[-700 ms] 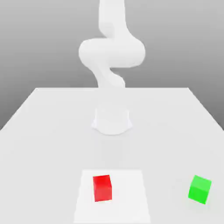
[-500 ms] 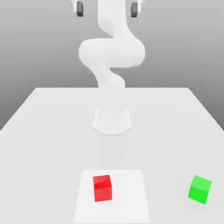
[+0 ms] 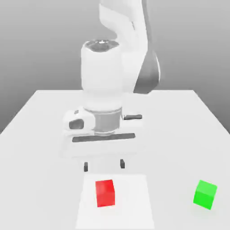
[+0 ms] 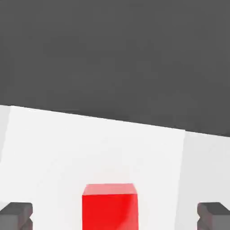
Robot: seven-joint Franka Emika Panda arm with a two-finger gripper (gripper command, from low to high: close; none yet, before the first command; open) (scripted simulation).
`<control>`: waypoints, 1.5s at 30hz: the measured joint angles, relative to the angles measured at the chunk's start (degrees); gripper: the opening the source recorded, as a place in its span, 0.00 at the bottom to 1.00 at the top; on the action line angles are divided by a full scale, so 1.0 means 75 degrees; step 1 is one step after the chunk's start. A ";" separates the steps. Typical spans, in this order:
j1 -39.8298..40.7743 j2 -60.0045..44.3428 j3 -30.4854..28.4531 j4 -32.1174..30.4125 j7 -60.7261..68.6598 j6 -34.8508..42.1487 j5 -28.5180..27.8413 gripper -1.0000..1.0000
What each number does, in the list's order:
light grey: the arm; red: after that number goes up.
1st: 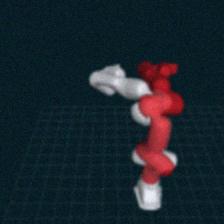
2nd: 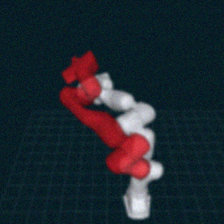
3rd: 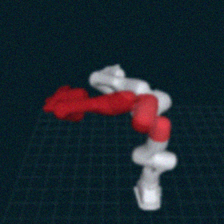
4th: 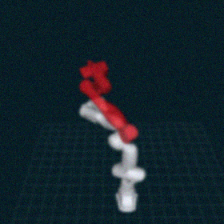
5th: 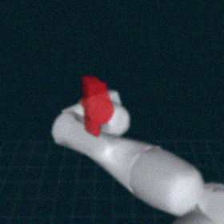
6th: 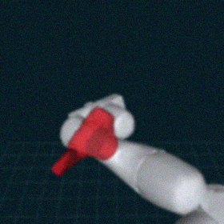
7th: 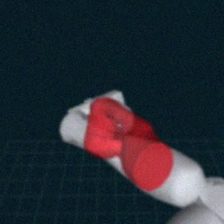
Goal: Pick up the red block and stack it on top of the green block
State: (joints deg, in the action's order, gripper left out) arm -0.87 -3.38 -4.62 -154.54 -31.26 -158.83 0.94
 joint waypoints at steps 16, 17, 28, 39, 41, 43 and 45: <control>0.0153 -0.0960 0.0186 0.0058 0.0150 -0.0774 0.0156 0.00; 0.0145 -0.0695 0.0165 0.0019 0.0115 -0.0551 0.0103 0.00; -0.2313 -0.0300 0.1732 0.1260 0.0547 0.1101 -0.0353 0.00; -0.2965 -0.1625 0.1857 0.1686 0.0295 0.0230 -0.0984 1.00; -0.2992 -0.1723 0.1826 0.1693 0.0267 0.0138 -0.1025 1.00; -0.2962 -0.1450 0.1881 0.1680 0.0361 0.0390 -0.0899 1.00; -0.2935 -0.0964 0.1948 0.1656 0.0518 0.0844 -0.0675 1.00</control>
State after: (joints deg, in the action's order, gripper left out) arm -22.88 -10.61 9.99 -142.12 -27.37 -152.50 -4.12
